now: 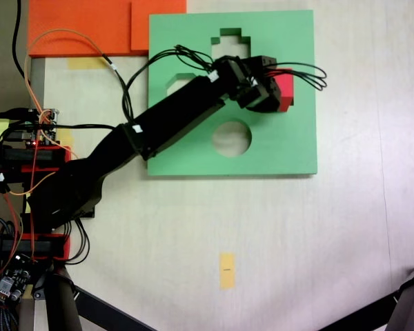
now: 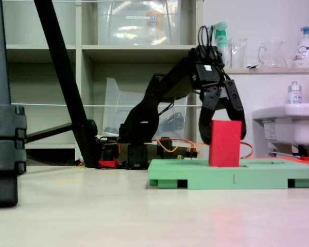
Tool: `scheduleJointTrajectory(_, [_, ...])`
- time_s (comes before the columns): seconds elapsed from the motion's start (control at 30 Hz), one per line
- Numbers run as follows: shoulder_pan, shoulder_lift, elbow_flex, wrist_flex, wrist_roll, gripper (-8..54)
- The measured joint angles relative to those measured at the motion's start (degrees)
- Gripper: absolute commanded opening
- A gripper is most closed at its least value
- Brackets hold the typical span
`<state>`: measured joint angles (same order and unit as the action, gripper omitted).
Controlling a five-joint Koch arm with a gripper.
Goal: Put the square block into the corresponding hole
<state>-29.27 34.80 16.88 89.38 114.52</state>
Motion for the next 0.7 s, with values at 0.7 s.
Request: scheduleJointTrajectory(0.7, [-2.1, -3.4, 0.7, -3.6, -0.4, 35.9])
